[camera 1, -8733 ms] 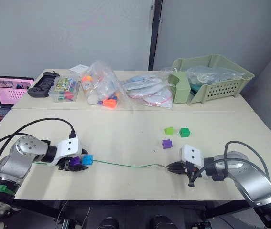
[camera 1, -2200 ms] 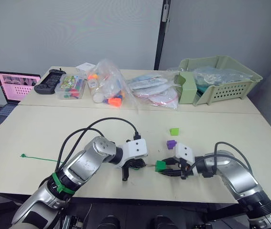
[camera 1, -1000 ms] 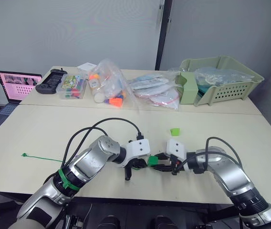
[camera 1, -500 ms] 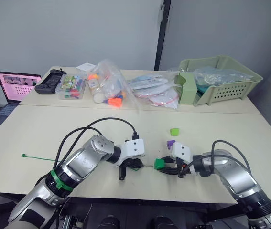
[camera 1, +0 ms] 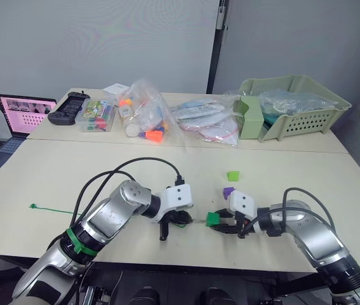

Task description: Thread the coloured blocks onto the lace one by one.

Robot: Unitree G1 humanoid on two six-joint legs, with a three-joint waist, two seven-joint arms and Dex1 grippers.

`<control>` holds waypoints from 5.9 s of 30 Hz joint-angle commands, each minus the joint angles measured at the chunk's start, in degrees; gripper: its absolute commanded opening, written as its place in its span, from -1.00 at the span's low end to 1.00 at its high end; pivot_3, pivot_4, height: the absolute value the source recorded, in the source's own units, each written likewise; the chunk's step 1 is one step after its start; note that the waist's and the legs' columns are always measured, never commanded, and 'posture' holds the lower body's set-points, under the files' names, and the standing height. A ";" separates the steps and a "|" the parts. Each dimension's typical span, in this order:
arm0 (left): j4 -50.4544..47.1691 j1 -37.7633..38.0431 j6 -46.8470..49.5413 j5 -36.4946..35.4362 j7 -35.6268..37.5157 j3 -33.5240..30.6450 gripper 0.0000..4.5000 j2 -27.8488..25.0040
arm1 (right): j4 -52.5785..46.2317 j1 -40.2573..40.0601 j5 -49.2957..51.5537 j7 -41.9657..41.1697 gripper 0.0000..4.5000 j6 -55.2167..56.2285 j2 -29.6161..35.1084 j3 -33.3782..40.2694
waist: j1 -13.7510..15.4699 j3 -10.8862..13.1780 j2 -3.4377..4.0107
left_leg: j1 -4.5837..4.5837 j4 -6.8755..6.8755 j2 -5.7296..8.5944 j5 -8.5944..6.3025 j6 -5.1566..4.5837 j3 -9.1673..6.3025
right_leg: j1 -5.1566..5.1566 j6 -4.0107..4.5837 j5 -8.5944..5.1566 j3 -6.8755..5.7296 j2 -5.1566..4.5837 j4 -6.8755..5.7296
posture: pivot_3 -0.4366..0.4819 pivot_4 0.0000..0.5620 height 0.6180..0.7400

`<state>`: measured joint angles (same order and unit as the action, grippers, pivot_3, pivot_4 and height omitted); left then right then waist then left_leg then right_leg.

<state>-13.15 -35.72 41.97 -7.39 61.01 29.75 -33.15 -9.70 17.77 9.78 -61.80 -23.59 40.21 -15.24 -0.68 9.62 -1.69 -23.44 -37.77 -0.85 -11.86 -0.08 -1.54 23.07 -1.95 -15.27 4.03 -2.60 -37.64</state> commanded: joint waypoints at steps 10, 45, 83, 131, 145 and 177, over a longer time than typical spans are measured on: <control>-2.20 -1.27 -1.24 -1.04 0.30 -1.98 -1.00 0.04 | -1.91 -1.97 -0.34 -1.76 -0.48 -0.41 1.13 -2.31 | -0.04 0.00 0.00 | 0.00 0.00 0.00 0.00 0.00 0.00 | 0.00 0.00 0.00 0.00 0.00 0.00 | -0.05 -0.47 1.00; 4.52 -2.79 -5.55 -0.47 -0.98 1.57 -1.00 12.56 | -6.02 -1.19 -0.41 0.01 -0.48 -4.67 -1.29 -2.94 | 0.00 -0.01 0.00 | 0.00 -0.01 0.01 0.00 0.00 -0.01 | 0.00 0.00 0.00 0.00 0.00 -0.01 | -0.05 -0.47 1.00; 12.86 3.66 -24.63 2.09 4.27 -2.98 -1.00 6.24 | -10.11 -4.29 0.98 2.35 -0.48 -7.81 0.20 -1.03 | -0.17 -0.01 0.00 | 0.01 0.03 -0.02 0.00 0.00 0.00 | 0.02 0.01 0.00 -0.01 0.02 -0.02 | -0.05 -0.47 1.00; 16.54 -1.17 -24.38 5.89 6.33 0.50 -0.47 12.43 | -16.22 -9.54 5.94 5.01 0.89 -8.92 5.96 7.58 | -0.05 -0.01 -0.01 | -0.08 -0.02 0.00 0.00 0.00 0.00 | 0.06 -0.02 0.00 0.01 0.03 -0.01 | -0.05 -0.47 1.00; 15.16 -1.00 -23.34 5.91 6.83 0.84 -0.47 12.21 | -8.64 -6.61 1.97 3.34 -1.00 -2.14 5.92 3.35 | -0.10 -0.01 -0.01 | -0.08 -0.02 0.00 0.00 0.00 0.00 | 0.06 -0.02 0.01 0.01 0.03 -0.01 | -0.05 -0.47 1.00; 32.52 12.58 -44.05 0.48 17.38 -22.11 -0.25 -25.58 | -9.38 -6.71 4.61 -2.97 -1.00 1.90 8.14 6.06 | -1.71 -0.03 0.04 | 0.47 0.55 -0.22 0.00 0.00 0.18 | 0.07 0.20 -0.12 0.02 0.09 -0.18 | -0.05 -0.47 1.00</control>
<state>20.39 -24.07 -3.70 -6.19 76.61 7.66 -58.69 -18.40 10.42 13.78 -64.77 -22.44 48.57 -10.06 -2.39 9.59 -1.65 -23.00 -37.22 -1.06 -11.86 -0.08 -1.37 23.17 -1.75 -15.39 4.03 -2.51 -37.83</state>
